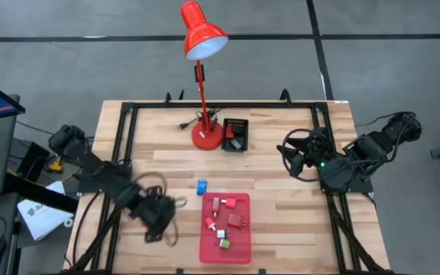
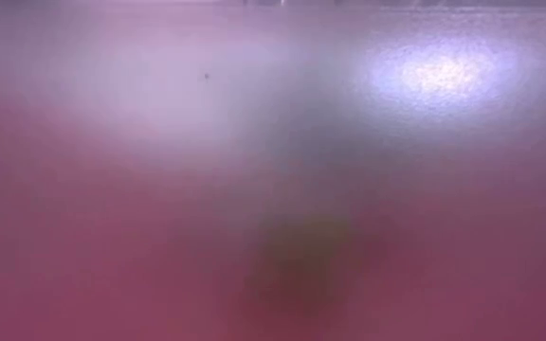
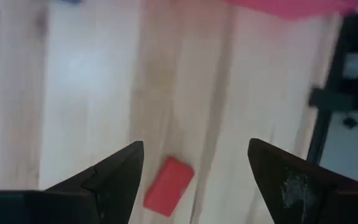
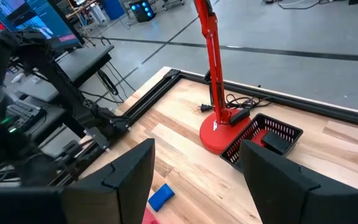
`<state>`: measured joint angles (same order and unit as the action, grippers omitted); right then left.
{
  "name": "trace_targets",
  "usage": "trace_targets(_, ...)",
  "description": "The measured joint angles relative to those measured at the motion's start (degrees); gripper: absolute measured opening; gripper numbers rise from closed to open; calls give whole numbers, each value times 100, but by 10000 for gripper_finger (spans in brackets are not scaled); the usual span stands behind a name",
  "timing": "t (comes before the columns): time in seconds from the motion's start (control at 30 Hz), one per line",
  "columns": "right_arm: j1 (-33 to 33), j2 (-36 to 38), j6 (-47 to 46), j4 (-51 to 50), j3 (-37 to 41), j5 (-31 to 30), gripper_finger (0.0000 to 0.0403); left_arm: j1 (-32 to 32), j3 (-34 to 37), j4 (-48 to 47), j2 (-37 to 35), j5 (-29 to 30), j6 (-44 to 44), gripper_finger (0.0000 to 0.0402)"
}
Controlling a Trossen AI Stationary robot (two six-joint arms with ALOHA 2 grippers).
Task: Pick & Place Office items
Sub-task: Put the red digital clock into the black bin
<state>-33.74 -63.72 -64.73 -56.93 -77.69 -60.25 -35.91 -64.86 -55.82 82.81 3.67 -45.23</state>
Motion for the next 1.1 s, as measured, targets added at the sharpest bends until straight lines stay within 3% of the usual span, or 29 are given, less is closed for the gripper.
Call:
trace_targets(0.13,-4,0,2,0,0,1,229,-893,312,29,0,753,137,285)
trace_targets(0.33,-4,-39,21,-4,0,20,229,-1469,1164,122,2,687,341,285)
trace_targets(0.6,-17,-46,-225,-5,-1,18,229,-1403,2124,1370,4,272,998,285)
trace_targets(1.1,-39,-46,-433,-51,-1,-27,229,-1320,2790,2601,7,238,1048,277)
